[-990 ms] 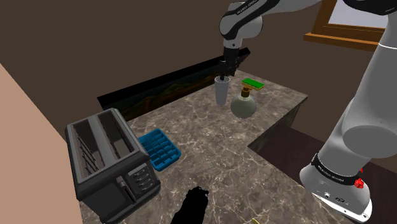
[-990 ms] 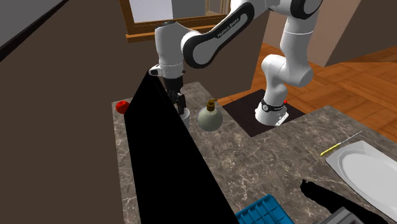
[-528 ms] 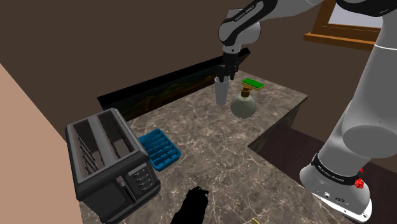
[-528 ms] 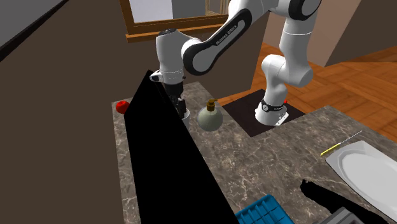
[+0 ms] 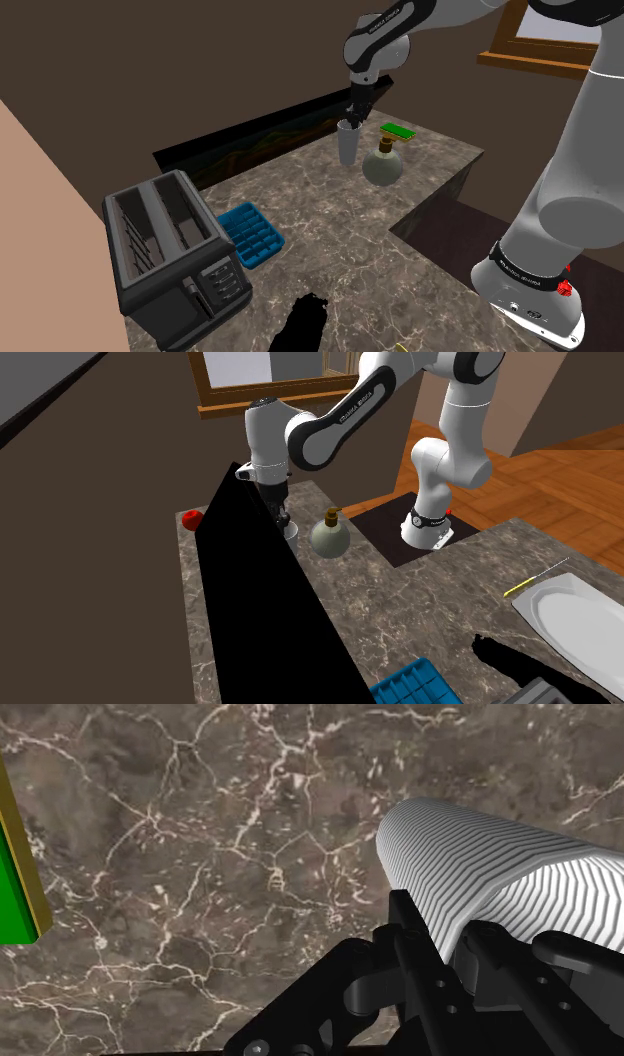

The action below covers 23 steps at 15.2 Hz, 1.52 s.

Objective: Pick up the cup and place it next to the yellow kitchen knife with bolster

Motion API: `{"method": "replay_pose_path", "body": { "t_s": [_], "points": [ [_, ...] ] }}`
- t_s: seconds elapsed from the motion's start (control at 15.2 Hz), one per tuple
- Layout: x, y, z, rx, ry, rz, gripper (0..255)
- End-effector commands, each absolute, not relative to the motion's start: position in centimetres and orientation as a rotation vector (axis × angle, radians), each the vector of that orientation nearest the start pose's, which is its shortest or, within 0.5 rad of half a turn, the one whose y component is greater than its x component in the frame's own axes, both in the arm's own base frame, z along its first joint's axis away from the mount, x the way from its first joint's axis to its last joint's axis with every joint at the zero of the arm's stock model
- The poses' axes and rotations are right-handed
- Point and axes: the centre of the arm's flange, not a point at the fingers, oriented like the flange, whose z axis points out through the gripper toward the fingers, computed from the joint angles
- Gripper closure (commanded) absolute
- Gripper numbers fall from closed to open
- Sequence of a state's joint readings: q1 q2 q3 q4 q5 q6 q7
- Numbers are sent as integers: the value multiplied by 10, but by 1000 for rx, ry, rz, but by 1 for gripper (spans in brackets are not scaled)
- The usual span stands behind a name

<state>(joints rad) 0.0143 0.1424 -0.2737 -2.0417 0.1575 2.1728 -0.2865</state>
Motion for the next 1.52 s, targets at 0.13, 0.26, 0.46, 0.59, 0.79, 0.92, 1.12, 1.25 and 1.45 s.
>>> {"method": "replay_pose_path", "body": {
  "t_s": [0.13,0.26,0.46,0.59,0.79,0.92,1.12,1.25,1.45],
  "points": [
    [558,-138,376,-3051,91,-31,255],
    [558,-138,376,-3051,91,-31,255],
    [558,-138,386,-3051,91,-31,255],
    [558,-138,397,-3051,91,-31,255],
    [558,-138,412,-3051,91,-31,255],
    [558,-138,423,-3051,91,-31,255],
    [558,-138,439,-3051,91,-31,255],
    [558,-138,449,-3051,91,-31,255],
    [558,-138,465,-3051,91,-31,255]
  ]
}}
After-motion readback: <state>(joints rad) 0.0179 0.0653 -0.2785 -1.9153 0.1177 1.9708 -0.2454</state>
